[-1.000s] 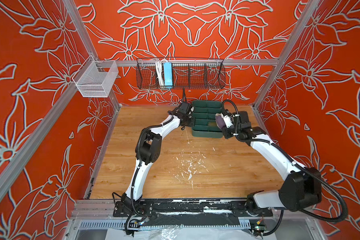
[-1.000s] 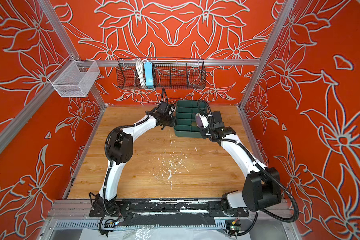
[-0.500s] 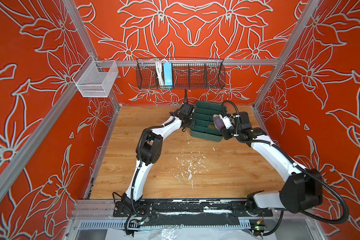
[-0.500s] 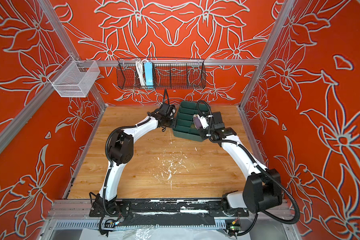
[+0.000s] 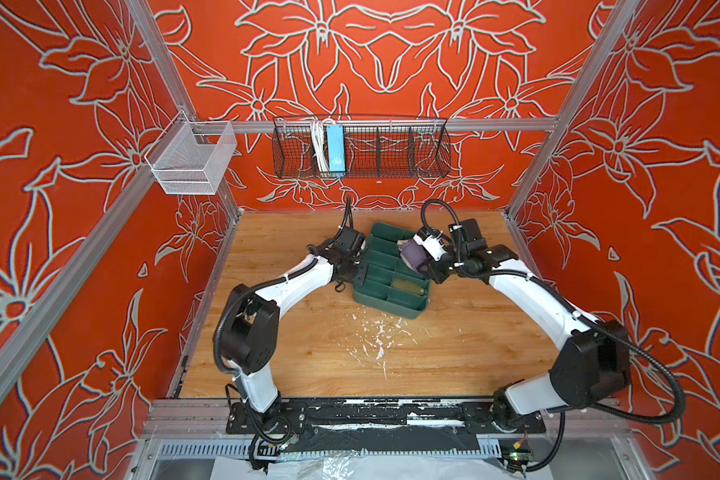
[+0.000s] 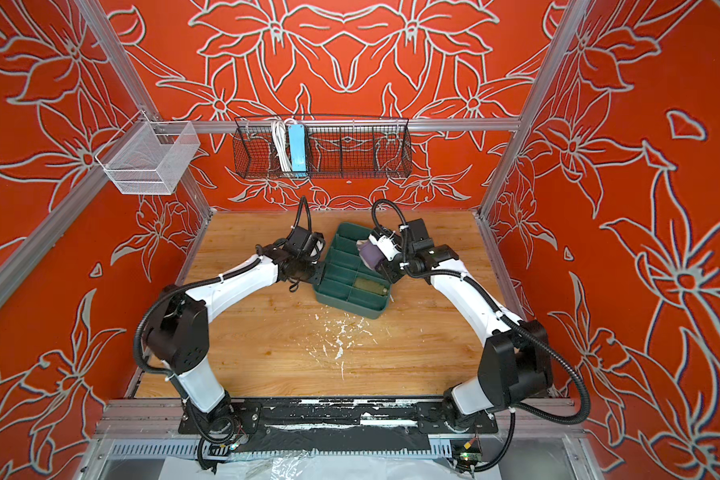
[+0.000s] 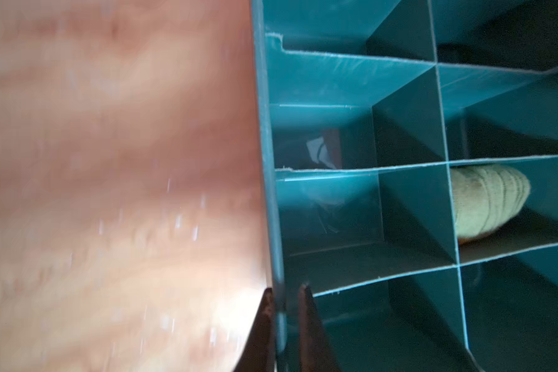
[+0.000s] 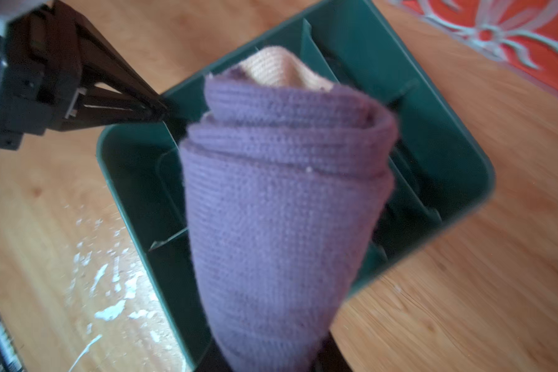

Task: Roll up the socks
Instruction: 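Carry the rolled sock over the green tray with the right gripper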

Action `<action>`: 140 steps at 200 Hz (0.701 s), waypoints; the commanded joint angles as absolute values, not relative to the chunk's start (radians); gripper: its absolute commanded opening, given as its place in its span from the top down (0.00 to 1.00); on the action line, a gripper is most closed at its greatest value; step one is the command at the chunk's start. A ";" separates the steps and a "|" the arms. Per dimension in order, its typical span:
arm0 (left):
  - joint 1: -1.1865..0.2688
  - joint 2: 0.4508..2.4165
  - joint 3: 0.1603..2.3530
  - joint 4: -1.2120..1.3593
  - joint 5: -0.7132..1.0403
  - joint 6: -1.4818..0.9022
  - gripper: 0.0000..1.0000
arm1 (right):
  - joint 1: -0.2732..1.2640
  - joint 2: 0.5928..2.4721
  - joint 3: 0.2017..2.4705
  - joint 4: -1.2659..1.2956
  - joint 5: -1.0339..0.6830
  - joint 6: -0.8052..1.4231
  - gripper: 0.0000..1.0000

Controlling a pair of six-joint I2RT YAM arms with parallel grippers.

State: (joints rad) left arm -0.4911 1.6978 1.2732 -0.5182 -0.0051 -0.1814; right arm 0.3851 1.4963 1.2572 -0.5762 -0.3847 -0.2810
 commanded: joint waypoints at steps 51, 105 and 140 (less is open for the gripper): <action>-0.534 1.361 0.881 -0.486 -0.019 -0.314 0.91 | 0.560 1.619 1.346 -0.645 -0.475 -0.525 1.00; -0.545 1.111 0.826 -0.510 -0.066 -0.287 0.48 | 0.615 1.773 1.494 -0.682 -0.443 -0.670 1.00; -0.540 0.996 0.916 -0.576 -0.146 -0.177 0.31 | 0.659 1.866 1.590 -0.750 -0.404 -0.731 1.00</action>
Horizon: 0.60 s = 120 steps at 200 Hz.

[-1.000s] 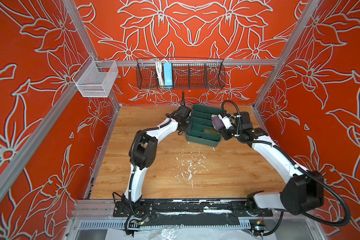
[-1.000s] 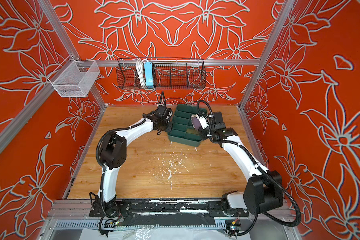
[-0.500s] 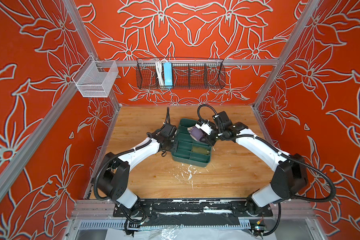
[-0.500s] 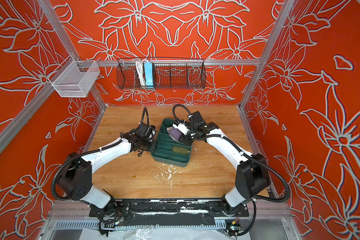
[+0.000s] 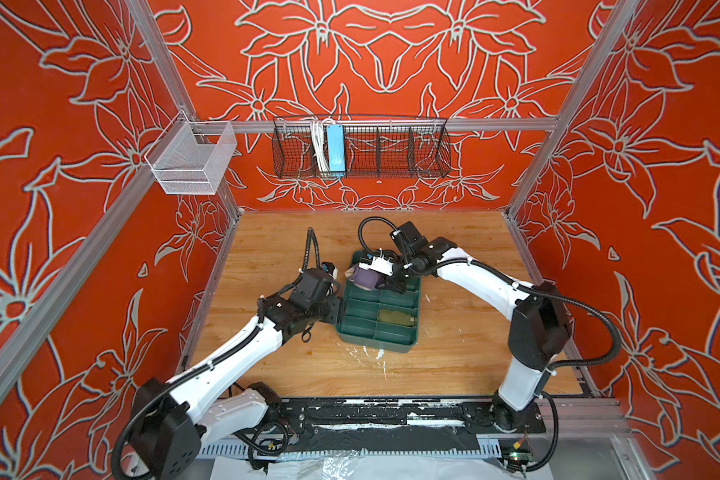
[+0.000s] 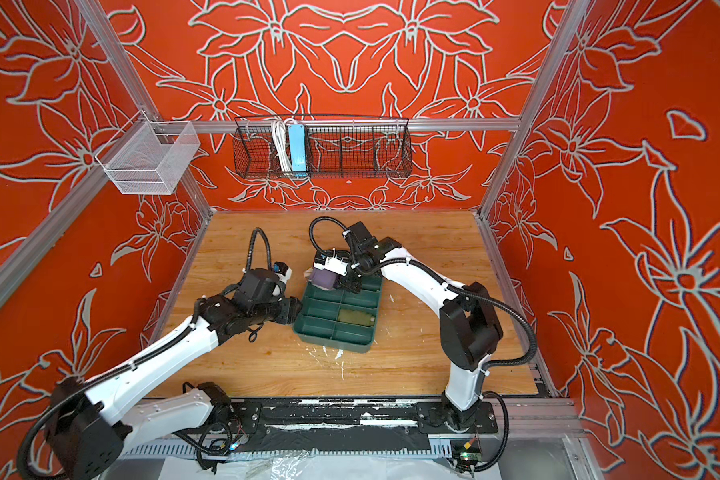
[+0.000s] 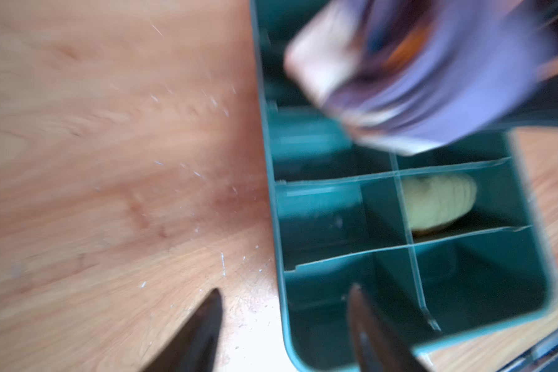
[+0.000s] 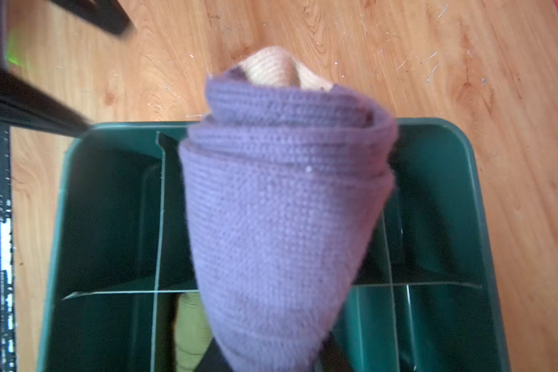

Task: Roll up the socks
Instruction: 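Carry the rolled sock over the green tray with the right gripper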

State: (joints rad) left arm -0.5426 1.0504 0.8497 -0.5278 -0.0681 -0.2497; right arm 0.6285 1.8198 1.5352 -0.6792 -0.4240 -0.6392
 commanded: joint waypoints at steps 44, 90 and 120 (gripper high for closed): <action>-0.495 0.924 0.951 -0.592 -0.179 -0.086 0.27 | 0.686 1.942 1.620 -0.821 -0.245 -0.766 1.00; -0.456 0.929 0.911 -0.555 -0.158 -0.068 0.25 | 0.718 1.986 1.633 -0.850 -0.083 -0.771 1.00; -0.450 0.930 0.904 -0.538 -0.186 -0.066 0.21 | 0.736 2.068 1.695 -0.898 -0.024 -0.721 1.00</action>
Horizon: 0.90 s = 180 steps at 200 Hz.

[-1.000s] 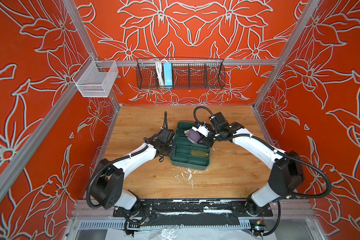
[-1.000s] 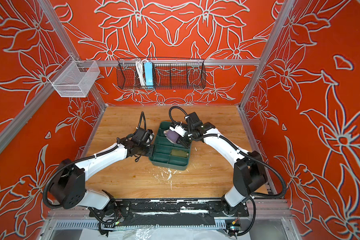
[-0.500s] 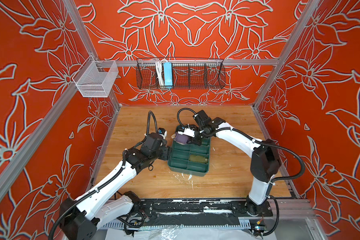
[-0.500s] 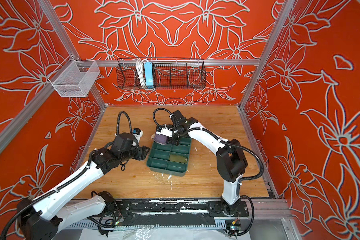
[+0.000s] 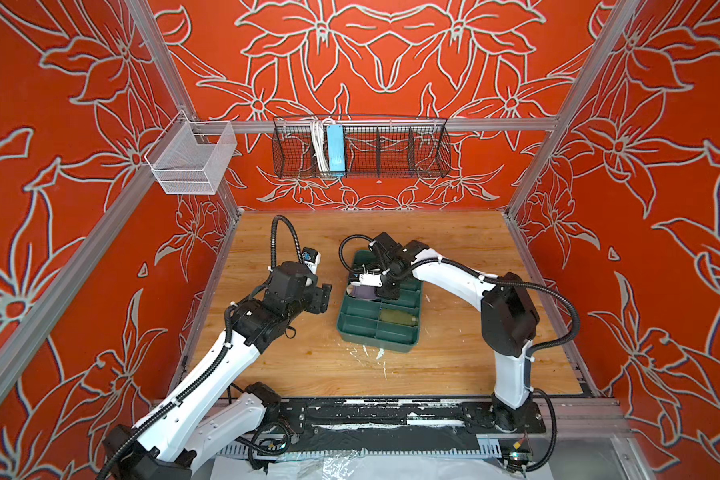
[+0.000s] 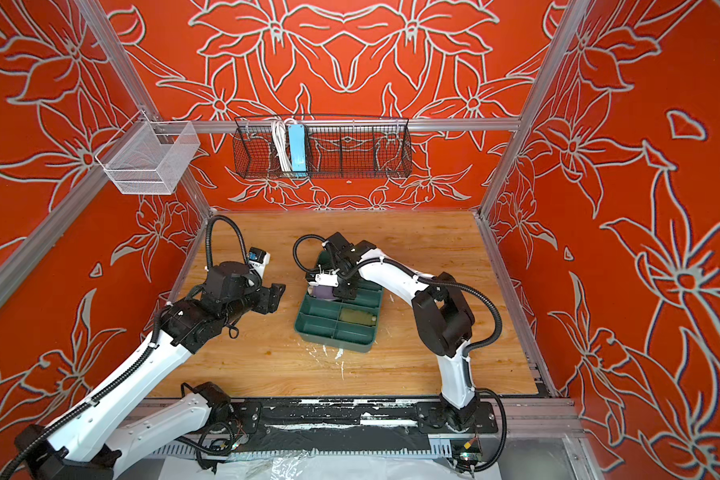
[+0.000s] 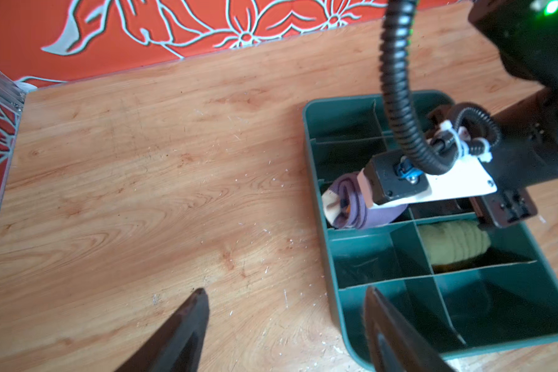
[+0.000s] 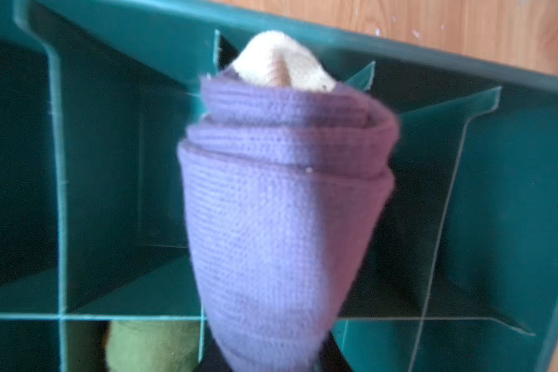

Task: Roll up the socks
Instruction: 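Carry the rolled sock over the green tray with the right gripper, then lower the sock into a tray compartment and open the right gripper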

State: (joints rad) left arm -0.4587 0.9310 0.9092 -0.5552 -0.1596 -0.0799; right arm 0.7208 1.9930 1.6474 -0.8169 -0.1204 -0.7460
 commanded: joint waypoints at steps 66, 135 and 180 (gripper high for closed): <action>-0.445 0.920 0.896 -0.541 -0.211 -0.041 0.17 | 0.770 2.260 1.918 -1.055 0.039 -0.673 1.00; -0.443 0.937 0.912 -0.537 -0.201 -0.059 0.06 | 0.770 2.163 1.850 -0.954 -0.006 -0.667 0.53; -0.442 0.928 0.996 -0.556 -0.259 -0.029 0.02 | 0.770 1.924 1.814 -0.876 -0.029 -0.699 0.33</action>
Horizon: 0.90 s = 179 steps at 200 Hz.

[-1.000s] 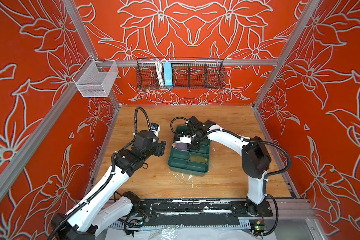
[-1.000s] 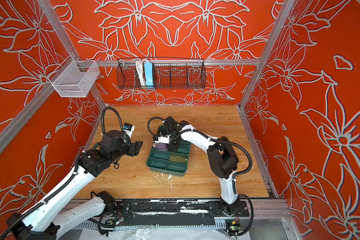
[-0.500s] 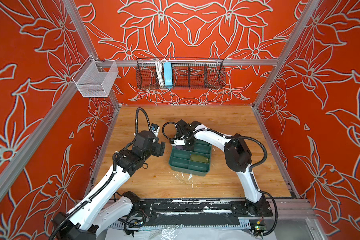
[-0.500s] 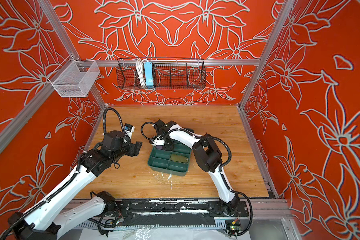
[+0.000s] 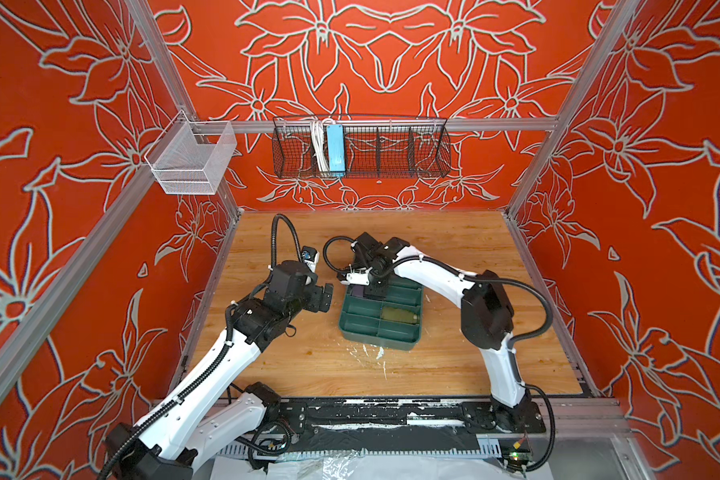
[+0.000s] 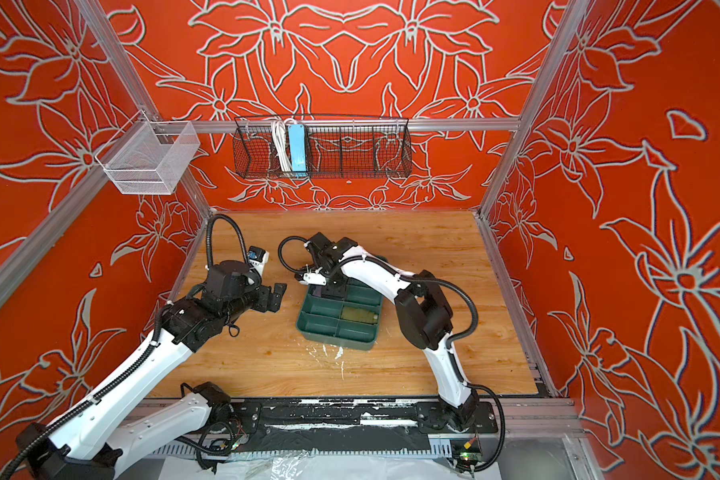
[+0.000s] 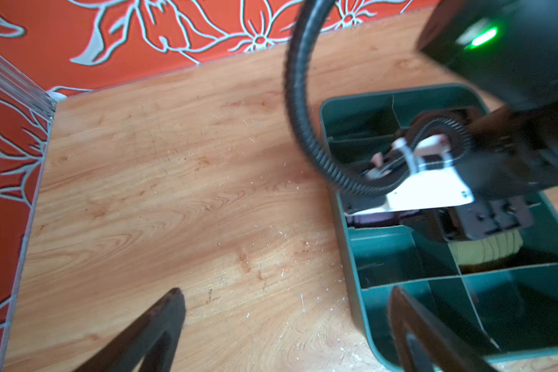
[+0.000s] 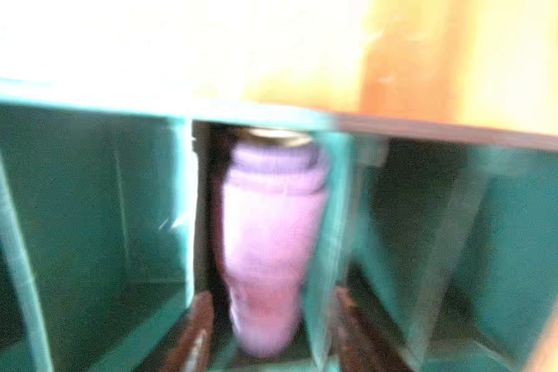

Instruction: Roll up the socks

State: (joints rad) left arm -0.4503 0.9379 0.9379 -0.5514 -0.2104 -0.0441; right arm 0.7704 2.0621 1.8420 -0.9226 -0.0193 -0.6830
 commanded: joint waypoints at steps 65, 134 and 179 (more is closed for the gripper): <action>-0.411 0.875 0.897 -0.309 -0.413 -0.138 0.02 | 0.680 1.434 1.333 -0.467 0.108 -0.156 0.31; -0.382 0.933 0.799 -0.172 -0.323 -0.143 0.03 | 0.538 1.115 0.821 -0.226 0.132 0.507 0.53; -0.382 0.971 0.800 -0.223 -0.284 -0.104 0.03 | 0.537 1.322 0.936 -0.381 0.152 0.602 0.59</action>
State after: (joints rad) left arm -0.3870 0.9642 0.8021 -0.2249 -0.3172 -0.1188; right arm 0.5385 1.2476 0.8879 -0.3264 0.1299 0.4595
